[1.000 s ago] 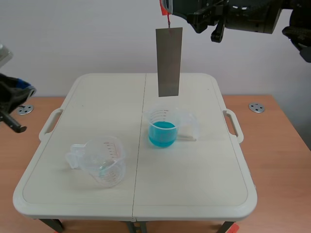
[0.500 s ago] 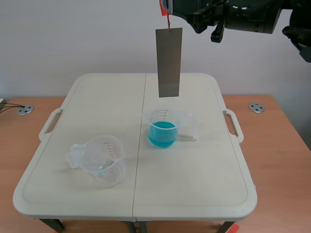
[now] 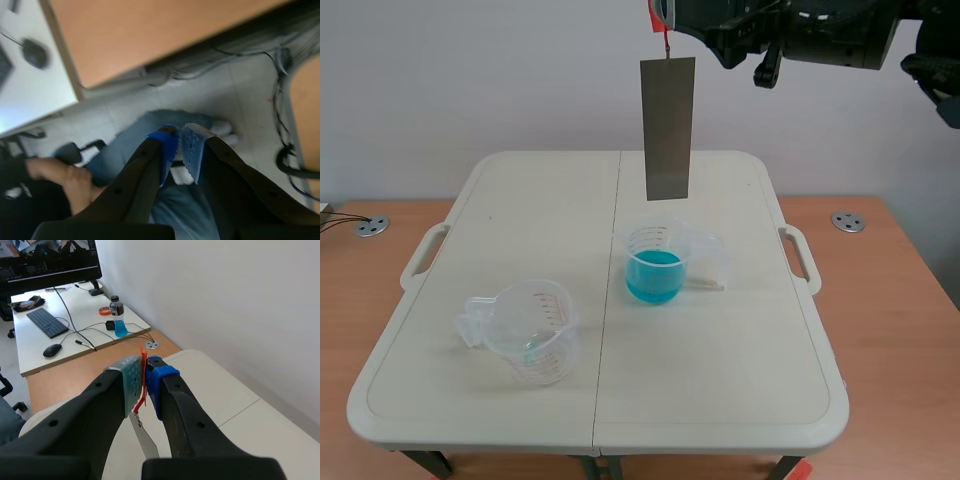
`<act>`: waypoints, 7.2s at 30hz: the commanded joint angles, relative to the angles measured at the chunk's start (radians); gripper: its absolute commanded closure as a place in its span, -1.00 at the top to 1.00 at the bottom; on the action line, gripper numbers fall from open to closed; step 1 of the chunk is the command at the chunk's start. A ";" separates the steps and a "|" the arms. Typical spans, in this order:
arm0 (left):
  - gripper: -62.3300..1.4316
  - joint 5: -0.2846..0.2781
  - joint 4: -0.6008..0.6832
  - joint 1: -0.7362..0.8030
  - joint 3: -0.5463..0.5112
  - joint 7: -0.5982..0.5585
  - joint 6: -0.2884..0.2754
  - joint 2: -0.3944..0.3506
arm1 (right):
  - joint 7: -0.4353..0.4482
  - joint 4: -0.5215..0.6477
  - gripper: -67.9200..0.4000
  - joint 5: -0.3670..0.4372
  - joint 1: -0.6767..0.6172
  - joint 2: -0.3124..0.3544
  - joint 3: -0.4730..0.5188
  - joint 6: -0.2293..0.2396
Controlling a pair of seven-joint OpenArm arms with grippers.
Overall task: Hold the metal plate by the orange handle, dip it into the blue solution, take it out and point at it, then put the plate back in the beaker on the left.
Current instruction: 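Lower the plate into the blue solution, then hold the plate still in the solution, then raise the plate and point at it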
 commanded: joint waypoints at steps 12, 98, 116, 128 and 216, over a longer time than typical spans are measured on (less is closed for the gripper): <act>-0.71 0.126 -0.010 0.015 0.182 0.003 -0.102 0.227 | 0.013 0.008 -0.95 0.027 0.026 0.000 0.008 0.004; -0.71 0.153 -0.018 0.011 0.293 0.002 -0.102 0.255 | 0.303 -0.640 -0.95 -0.221 0.062 -0.155 -0.118 0.058; -0.71 0.153 -0.018 0.011 0.293 0.002 -0.102 0.255 | 0.303 -0.640 -0.95 -0.221 0.062 -0.155 -0.118 0.058; -0.71 0.153 -0.018 0.011 0.293 0.002 -0.102 0.255 | 0.303 -0.640 -0.95 -0.221 0.062 -0.155 -0.118 0.058; -0.71 -0.196 0.036 -0.499 0.057 -0.060 -0.217 -0.220 | 0.050 -0.196 -0.95 0.124 0.064 -0.047 -0.010 0.068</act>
